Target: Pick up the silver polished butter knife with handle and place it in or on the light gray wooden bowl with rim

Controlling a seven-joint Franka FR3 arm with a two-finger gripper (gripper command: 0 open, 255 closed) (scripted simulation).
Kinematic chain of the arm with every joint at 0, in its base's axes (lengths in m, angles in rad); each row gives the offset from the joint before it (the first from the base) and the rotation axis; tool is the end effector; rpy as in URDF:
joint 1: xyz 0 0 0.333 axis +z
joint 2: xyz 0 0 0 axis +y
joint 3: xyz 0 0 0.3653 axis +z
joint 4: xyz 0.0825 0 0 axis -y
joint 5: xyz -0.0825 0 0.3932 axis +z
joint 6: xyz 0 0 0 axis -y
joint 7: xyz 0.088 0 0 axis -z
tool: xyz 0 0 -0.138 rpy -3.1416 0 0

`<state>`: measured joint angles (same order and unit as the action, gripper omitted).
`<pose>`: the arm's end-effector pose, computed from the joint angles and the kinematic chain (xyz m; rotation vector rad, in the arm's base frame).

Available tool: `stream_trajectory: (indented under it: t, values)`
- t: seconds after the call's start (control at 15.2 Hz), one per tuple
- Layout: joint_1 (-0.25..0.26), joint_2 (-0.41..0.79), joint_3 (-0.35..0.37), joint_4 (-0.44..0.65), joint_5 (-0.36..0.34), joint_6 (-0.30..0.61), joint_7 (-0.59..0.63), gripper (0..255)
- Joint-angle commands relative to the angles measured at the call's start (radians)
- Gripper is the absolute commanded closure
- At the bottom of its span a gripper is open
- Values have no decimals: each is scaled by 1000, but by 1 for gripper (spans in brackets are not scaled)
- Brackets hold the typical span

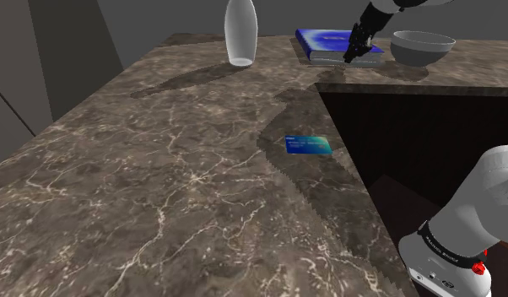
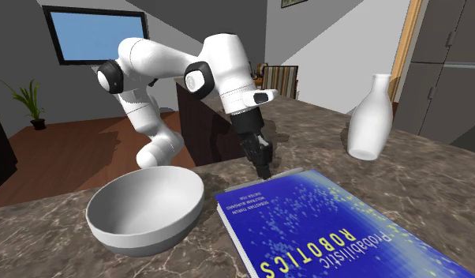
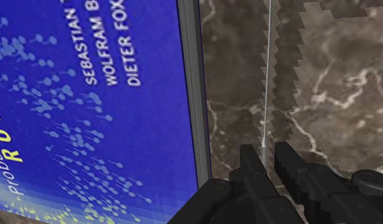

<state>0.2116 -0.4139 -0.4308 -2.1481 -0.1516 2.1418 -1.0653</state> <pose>0.4566 -0.1441 0.6053 2.6130 1.2694 0.4697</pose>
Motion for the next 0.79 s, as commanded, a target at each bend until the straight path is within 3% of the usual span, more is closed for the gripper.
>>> stream_trajectory:
  t: [0.0, 0.4, 0.73]
  values:
    - [0, 0, 0, 0, 0, 0, 0, 255]
    - [0, 0, 0, 0, 0, 0, 0, 255]
    - [4, 4, 6, 70, 6, -66, -2, 255]
